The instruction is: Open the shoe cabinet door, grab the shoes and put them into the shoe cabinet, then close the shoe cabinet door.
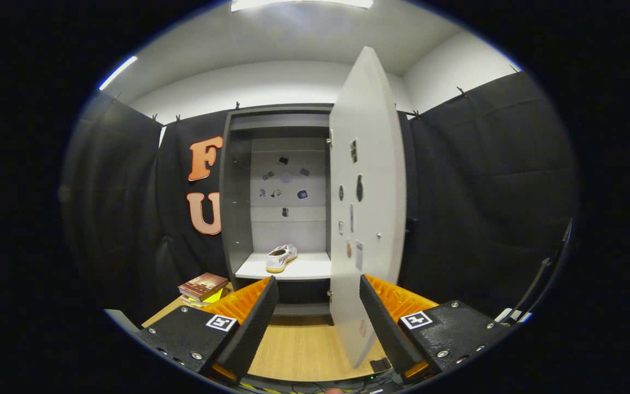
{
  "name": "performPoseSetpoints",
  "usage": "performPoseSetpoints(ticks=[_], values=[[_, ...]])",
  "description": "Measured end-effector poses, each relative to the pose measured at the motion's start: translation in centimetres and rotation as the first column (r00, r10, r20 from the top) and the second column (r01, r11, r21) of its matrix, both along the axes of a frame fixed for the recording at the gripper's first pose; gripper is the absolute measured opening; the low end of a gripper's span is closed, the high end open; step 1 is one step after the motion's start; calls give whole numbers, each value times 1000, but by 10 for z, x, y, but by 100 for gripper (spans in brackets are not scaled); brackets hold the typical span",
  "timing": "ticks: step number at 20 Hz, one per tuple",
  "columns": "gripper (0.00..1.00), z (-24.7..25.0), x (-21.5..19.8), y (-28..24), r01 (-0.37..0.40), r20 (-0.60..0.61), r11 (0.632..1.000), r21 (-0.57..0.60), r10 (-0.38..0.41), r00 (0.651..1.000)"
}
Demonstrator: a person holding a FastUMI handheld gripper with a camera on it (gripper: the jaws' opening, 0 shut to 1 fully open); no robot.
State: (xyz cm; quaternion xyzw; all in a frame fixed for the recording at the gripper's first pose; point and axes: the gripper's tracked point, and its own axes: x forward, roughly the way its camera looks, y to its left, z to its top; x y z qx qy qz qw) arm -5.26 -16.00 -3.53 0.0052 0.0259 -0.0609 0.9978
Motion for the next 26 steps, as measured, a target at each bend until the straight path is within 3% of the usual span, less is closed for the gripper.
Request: performPoseSetpoints(ticks=[5,11,21,26], values=[[93,-6,7,-74,53,-2,998,25,-53,999],[93,-11,29,-124,37,-6,999,33,-37,999],[92,-14,68,-128,-60,2,995,75,60,998],[90,-14,74,-102,-126,21,988,93,124,992]])
